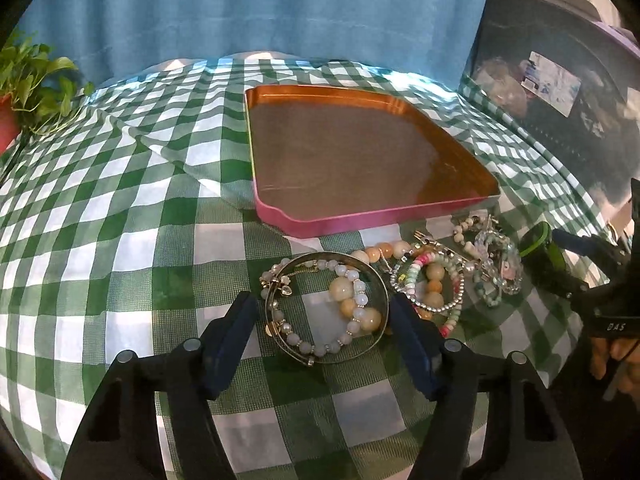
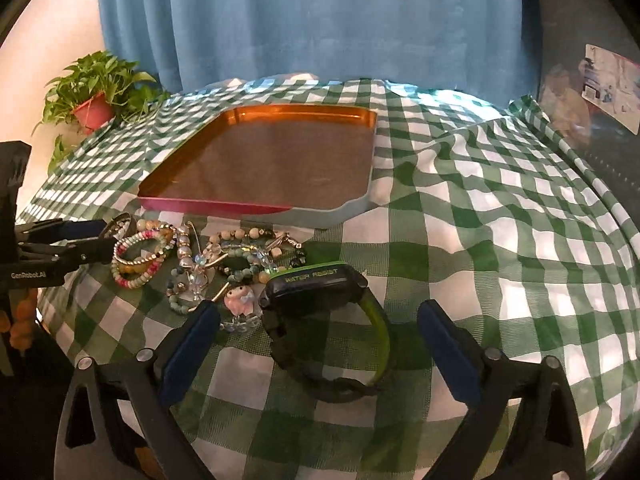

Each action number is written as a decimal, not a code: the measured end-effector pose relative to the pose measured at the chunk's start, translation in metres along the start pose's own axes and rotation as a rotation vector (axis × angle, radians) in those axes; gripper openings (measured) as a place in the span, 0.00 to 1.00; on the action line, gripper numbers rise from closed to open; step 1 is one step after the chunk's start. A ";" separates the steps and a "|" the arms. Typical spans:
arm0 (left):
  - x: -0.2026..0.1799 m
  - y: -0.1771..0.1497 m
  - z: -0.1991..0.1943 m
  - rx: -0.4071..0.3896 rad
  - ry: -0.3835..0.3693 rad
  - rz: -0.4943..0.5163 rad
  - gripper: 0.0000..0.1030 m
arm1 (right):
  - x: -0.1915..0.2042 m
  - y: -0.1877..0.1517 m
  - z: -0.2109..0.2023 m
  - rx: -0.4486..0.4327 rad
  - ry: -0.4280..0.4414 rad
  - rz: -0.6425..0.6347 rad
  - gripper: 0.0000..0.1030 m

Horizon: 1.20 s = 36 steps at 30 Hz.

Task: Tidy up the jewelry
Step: 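Lower the left tool onto the gold bangle while the right tool lowers onto the black watch, then close the left tool on the gold bangle while the right tool grips the black watch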

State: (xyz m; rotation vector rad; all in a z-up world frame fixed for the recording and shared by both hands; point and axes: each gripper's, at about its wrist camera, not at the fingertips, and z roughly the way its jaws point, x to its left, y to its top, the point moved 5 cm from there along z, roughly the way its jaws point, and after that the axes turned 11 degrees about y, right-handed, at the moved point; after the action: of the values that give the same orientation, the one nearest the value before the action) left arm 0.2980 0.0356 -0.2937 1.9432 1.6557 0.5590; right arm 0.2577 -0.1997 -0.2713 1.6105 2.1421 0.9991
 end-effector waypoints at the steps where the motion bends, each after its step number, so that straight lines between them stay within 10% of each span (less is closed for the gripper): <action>1: 0.000 0.000 0.000 -0.001 0.000 0.003 0.68 | 0.000 0.000 0.001 0.004 -0.001 0.001 0.92; 11: -0.012 -0.005 -0.014 -0.043 -0.012 0.071 0.61 | 0.000 -0.005 0.003 0.018 -0.011 -0.008 0.50; 36: -0.014 -0.017 -0.029 0.007 0.038 0.034 0.61 | -0.005 0.002 -0.014 -0.046 -0.069 0.024 0.44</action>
State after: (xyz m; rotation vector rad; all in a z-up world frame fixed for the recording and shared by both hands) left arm 0.2650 0.0269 -0.2810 1.9813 1.6527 0.6077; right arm 0.2527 -0.2091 -0.2610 1.6282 2.0450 0.9775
